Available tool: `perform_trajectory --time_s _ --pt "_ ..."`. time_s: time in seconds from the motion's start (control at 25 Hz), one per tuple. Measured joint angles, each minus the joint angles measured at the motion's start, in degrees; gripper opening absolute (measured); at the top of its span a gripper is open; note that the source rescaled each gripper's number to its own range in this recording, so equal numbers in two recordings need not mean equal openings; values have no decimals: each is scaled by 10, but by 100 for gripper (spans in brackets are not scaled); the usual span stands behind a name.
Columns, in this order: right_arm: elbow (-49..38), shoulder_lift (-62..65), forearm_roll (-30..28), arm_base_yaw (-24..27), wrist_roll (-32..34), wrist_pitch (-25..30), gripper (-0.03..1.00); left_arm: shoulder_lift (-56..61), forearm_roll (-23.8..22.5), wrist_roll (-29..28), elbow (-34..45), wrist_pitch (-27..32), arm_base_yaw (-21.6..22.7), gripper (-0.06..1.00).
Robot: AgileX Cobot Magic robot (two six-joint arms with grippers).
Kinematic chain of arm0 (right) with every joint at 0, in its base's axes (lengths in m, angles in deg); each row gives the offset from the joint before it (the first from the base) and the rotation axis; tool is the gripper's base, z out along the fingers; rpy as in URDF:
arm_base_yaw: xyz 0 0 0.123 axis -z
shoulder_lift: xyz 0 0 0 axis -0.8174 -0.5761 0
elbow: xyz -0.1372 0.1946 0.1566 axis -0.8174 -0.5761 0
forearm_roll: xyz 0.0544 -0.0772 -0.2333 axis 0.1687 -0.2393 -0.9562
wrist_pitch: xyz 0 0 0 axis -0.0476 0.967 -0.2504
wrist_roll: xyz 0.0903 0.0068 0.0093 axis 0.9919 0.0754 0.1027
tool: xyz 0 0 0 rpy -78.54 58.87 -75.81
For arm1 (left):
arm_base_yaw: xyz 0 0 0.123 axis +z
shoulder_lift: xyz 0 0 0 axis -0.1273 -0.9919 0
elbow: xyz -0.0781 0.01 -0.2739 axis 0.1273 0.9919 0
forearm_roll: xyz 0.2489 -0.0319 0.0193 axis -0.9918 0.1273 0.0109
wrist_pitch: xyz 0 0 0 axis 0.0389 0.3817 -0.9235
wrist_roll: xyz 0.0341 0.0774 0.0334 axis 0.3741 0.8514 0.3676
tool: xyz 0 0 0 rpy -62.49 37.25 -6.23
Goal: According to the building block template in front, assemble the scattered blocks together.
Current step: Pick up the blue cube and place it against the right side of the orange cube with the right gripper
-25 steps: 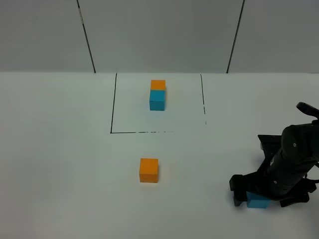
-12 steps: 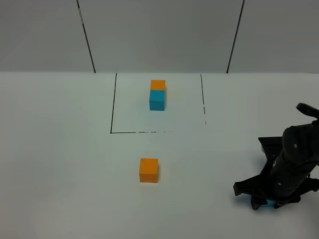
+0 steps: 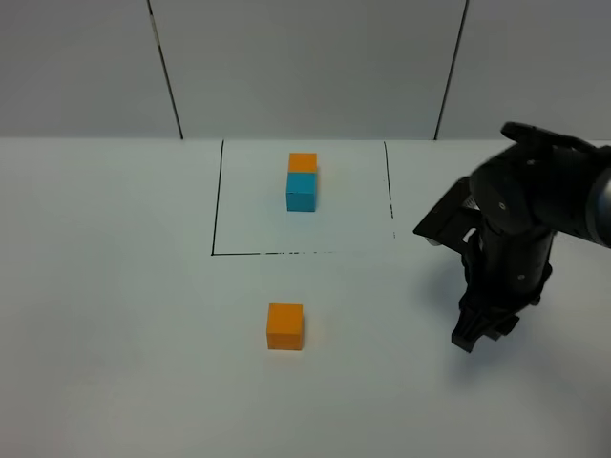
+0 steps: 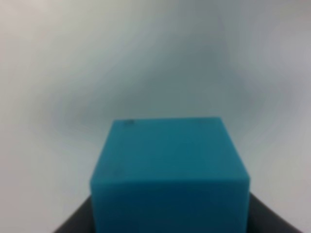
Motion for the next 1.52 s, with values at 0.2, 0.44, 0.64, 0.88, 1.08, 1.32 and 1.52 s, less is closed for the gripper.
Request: perform_trajectory --time_s 0.2,0.44,0.64,0.88,1.08,1.32,1.52 --pt "106 -59 -21 -67 -155 60 1 0 0 0 0 0 0 56" --pt "214 -136 63 -114 -263 66 1 0 0 0 0 0 0 56" --pt "239 -183 97 -121 -267 65 1 0 0 0 0 0 0 56" --pt "239 -208 103 -121 -247 51 1 0 0 0 0 0 0 56" --pt "239 -223 115 -121 -223 37 1 0 0 0 0 0 0 56" --pt "239 -236 119 -121 -217 21 1 0 0 0 0 0 0 56" --pt "239 -239 119 -121 -216 12 1 0 0 0 0 0 0 56"
